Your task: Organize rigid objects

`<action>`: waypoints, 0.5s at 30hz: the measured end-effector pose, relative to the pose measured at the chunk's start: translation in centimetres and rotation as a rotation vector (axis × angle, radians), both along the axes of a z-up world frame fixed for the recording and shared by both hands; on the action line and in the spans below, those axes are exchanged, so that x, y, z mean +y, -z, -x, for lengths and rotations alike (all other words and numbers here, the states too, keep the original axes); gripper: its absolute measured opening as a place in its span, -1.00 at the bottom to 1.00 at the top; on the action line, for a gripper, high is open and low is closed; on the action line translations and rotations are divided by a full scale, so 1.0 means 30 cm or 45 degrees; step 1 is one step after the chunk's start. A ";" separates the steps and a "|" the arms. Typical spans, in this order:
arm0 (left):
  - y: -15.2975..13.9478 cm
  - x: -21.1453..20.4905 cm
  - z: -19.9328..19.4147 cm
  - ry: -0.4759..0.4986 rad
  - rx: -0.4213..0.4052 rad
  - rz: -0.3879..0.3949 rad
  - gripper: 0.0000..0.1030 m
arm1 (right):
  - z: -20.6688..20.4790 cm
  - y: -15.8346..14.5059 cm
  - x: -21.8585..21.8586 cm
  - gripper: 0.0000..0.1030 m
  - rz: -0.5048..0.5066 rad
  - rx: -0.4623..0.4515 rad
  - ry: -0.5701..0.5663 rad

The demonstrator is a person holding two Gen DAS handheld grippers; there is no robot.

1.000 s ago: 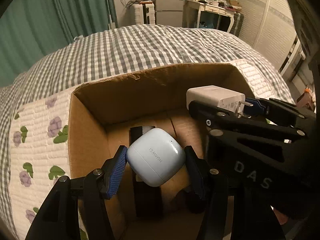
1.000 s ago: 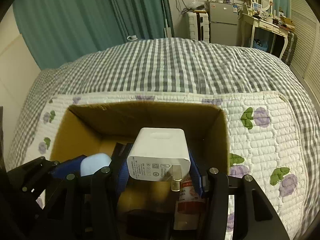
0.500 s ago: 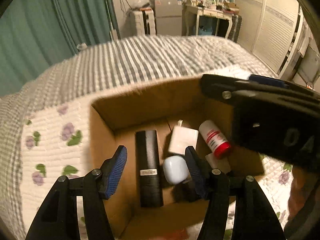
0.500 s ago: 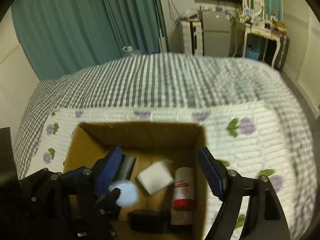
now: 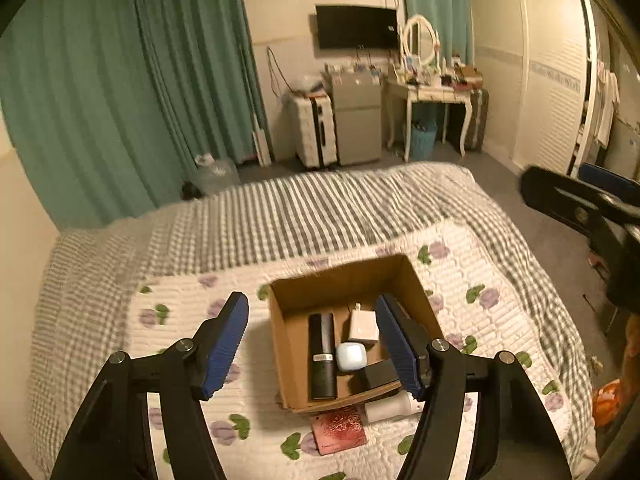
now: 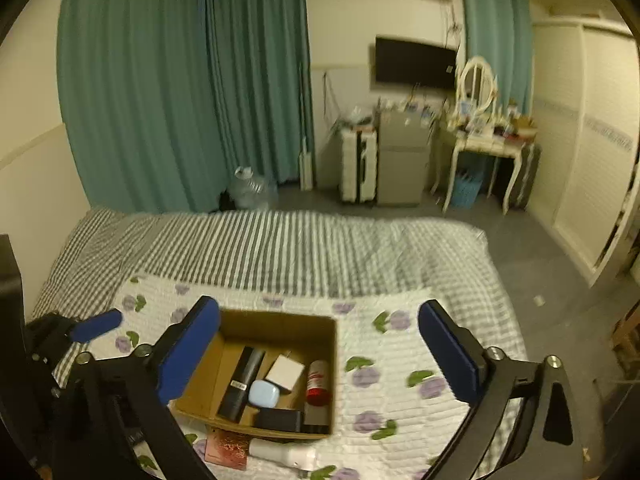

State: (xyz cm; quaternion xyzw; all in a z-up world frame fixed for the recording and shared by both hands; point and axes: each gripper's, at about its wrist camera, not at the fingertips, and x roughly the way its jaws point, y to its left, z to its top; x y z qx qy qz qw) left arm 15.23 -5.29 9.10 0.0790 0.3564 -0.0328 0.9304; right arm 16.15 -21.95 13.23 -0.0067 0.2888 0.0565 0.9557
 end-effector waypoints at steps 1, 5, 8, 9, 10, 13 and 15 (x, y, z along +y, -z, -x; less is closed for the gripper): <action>-0.012 0.003 0.016 -0.007 -0.012 0.000 0.36 | 0.024 -0.021 -0.001 1.00 0.007 -0.009 -0.006; -0.045 0.021 0.098 -0.027 -0.041 0.025 0.37 | 0.145 -0.064 0.005 1.00 0.052 -0.041 -0.022; -0.018 0.034 0.155 -0.041 -0.035 0.028 0.37 | 0.214 -0.039 0.016 1.00 0.074 -0.035 -0.053; 0.005 0.040 0.175 -0.042 -0.025 0.031 0.37 | 0.240 -0.016 0.022 1.00 0.087 -0.032 -0.063; 0.021 0.042 0.189 -0.044 -0.019 0.030 0.37 | 0.254 0.004 0.024 1.00 0.099 -0.026 -0.072; 0.110 0.065 0.227 -0.070 0.019 0.038 0.37 | 0.289 0.096 0.036 1.00 0.111 0.008 -0.075; 0.179 0.082 0.243 -0.097 0.045 0.038 0.37 | 0.299 0.173 0.035 1.00 0.079 0.062 -0.081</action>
